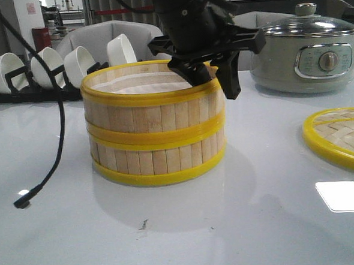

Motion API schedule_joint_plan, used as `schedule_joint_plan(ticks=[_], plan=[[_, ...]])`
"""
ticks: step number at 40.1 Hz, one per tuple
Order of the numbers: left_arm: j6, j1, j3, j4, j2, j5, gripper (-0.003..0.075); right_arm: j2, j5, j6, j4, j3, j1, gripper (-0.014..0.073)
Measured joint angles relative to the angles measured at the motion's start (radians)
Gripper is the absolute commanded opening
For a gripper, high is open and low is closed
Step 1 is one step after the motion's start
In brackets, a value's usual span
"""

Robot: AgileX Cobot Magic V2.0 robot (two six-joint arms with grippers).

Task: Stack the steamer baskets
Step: 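Open the left gripper and withdraw it upward from the stack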

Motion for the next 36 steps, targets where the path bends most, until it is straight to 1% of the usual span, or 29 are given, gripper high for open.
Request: schedule_joint_plan(ticks=[5, 9, 11, 14, 17, 20, 22, 28, 33, 36], plan=[[0.0, 0.0, -0.046, 0.02, 0.0, 0.013, 0.0398, 0.0, 0.004, 0.0, 0.0, 0.0, 0.0, 0.0308], [-0.019, -0.002, -0.082, 0.064, 0.0, 0.041, 0.0396, 0.0, 0.009, 0.0, 0.0, 0.0, 0.0, 0.0308], [-0.031, -0.002, -0.104, 0.094, 0.0, 0.057, 0.0379, 0.0, 0.012, 0.0, 0.0, 0.0, 0.0, 0.0308], [-0.042, -0.002, -0.145, 0.141, 0.0, 0.092, 0.0309, 0.0, 0.012, 0.0, 0.0, 0.0, 0.0, 0.0308], [-0.05, 0.005, -0.195, 0.166, 0.0, 0.138, 0.0176, 0.0, 0.012, 0.0, 0.0, 0.0, 0.0, 0.0308], [-0.055, 0.026, -0.226, 0.166, -0.013, 0.161, 0.0078, 0.0, 0.014, 0.0, 0.0, 0.0, 0.0, 0.0308], [-0.056, 0.046, -0.23, 0.166, -0.033, 0.169, 0.0089, 0.0, 0.014, 0.0, 0.0, 0.0, 0.0, 0.0308], [-0.057, 0.133, -0.23, 0.166, -0.148, 0.19, 0.0088, 0.0, 0.02, 0.0, 0.0, 0.0, 0.0, 0.0308], [-0.059, 0.21, -0.22, 0.168, -0.297, 0.195, 0.0088, 0.0, 0.022, 0.0, 0.0, 0.0, 0.0, 0.0308], [-0.059, 0.26, -0.186, 0.174, -0.401, 0.195, 0.0088, 0.0, 0.024, 0.0, 0.0, 0.004, 0.0, 0.0308]])
